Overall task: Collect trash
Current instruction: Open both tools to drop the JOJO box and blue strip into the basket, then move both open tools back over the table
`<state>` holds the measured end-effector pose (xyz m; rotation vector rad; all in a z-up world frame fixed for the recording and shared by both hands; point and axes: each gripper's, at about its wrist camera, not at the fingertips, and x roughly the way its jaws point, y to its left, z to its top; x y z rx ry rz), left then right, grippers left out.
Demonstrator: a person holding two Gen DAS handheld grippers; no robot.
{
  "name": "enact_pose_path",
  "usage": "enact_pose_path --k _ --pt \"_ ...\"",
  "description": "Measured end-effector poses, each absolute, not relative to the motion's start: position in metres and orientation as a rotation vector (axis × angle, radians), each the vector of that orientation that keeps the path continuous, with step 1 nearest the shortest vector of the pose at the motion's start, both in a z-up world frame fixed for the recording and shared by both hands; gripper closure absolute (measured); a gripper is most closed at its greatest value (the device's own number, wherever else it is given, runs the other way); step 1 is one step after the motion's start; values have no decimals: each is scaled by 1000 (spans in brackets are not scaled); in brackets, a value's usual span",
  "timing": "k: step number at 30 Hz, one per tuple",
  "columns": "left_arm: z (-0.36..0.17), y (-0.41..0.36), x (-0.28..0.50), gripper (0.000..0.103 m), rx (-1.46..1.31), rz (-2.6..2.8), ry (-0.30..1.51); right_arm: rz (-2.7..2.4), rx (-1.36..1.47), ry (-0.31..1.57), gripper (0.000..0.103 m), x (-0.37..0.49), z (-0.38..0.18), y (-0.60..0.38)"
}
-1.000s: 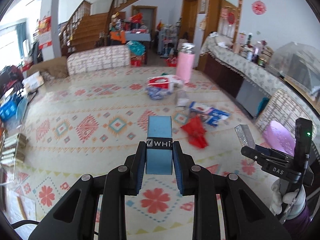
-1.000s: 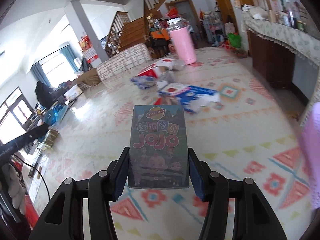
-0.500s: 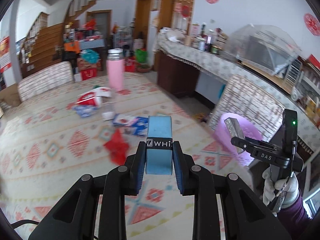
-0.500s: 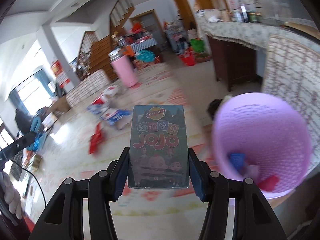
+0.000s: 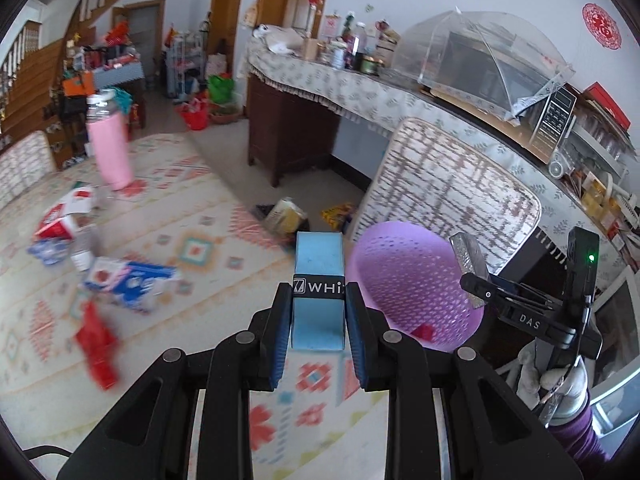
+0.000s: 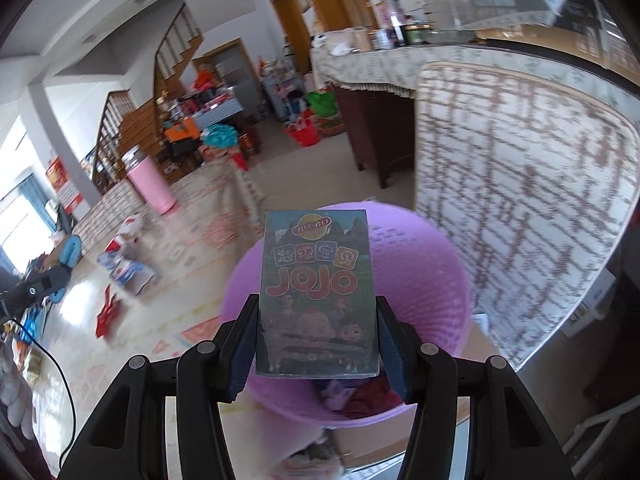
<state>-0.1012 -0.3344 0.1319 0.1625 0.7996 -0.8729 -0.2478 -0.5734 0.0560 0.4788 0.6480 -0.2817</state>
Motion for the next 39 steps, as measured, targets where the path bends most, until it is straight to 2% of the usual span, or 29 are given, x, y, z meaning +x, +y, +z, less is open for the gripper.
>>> enact_pose_path --k 13,14,16,17,22,39 --pt "87 -445 -80 76 111 -954 947 -291 477 667 44 -236 49 -608" --pt "85 -447 -79 73 105 -954 954 -288 475 668 44 -234 48 -608" --pt "83 -447 -80 54 88 -955 957 -288 470 669 44 -232 47 -609" --pt "85 -445 -80 51 85 -952 948 -287 467 671 43 -229 46 -609" --pt "103 -416 -85 38 75 -937 891 -266 484 674 37 -221 41 -609" --pt "145 -250 -97 31 68 -682 742 -209 442 661 34 -206 63 -550"
